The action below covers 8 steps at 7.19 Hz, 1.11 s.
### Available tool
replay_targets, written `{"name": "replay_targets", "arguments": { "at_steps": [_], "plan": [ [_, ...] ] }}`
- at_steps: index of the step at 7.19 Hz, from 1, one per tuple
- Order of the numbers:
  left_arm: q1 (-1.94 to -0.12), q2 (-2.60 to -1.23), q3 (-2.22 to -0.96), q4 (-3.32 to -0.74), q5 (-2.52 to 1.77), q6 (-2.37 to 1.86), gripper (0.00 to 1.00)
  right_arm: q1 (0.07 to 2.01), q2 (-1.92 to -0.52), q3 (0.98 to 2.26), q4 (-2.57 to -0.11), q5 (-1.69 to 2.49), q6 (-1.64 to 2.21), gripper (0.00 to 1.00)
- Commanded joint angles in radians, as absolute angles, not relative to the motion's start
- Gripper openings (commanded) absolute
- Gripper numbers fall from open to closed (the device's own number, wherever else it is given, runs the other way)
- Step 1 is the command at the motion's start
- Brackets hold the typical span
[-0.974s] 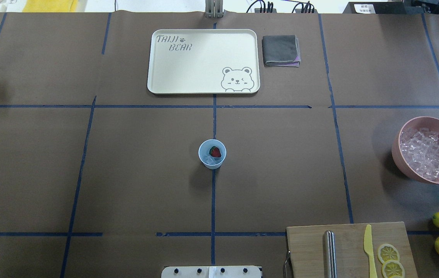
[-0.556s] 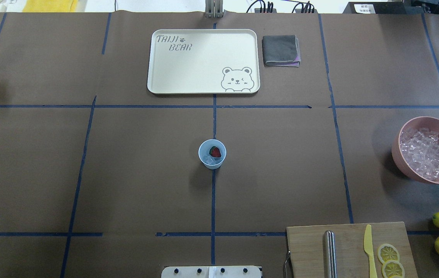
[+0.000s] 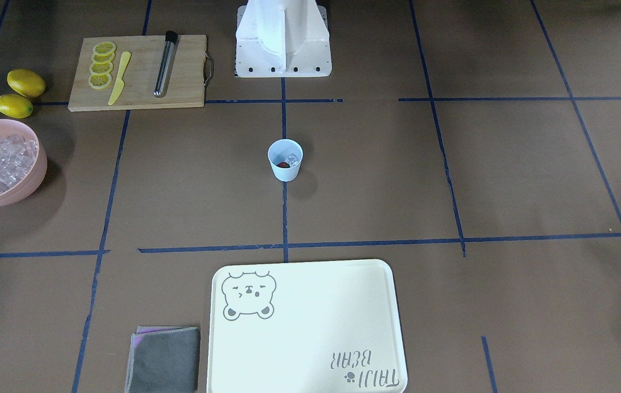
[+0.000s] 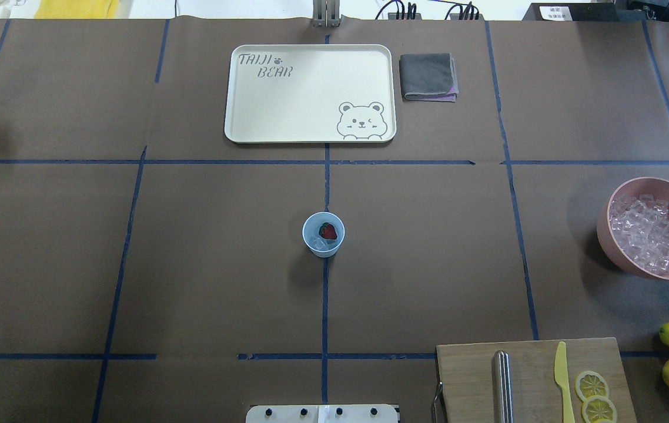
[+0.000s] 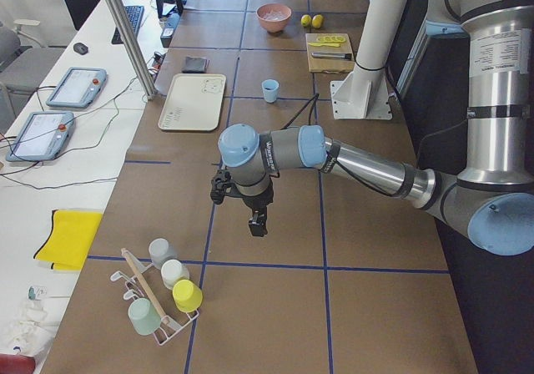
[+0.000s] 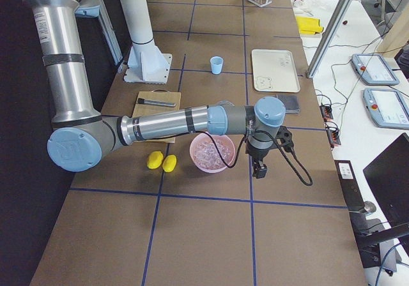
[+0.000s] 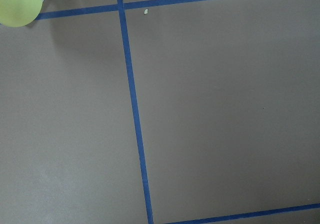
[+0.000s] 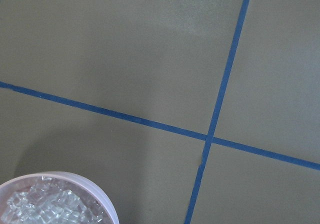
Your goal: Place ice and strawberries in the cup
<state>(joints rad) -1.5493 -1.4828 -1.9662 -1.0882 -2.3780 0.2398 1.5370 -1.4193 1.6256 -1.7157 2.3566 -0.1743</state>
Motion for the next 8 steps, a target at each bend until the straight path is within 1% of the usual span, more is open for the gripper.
{"name": "replay_targets", "arguments": {
  "at_steps": [1,4,6,8],
  "plan": [
    [-1.549,-1.489,-1.974,-1.103,-2.37,0.235,1.0,1.537,-1.442,1.629,-1.713,2.358,-0.173,0.99],
    [-1.546,-1.493,-1.96,-1.106,-2.365,0.239,1.0,1.529,-1.446,1.641,-1.713,2.358,-0.173,0.99],
    [-1.545,-1.494,-1.925,-1.108,-2.364,0.239,1.0,1.529,-1.448,1.641,-1.713,2.355,-0.175,0.99],
    [-1.542,-1.491,-1.925,-1.109,-2.352,0.241,1.0,1.531,-1.463,1.644,-1.713,2.358,-0.173,0.99]
  ]
}}
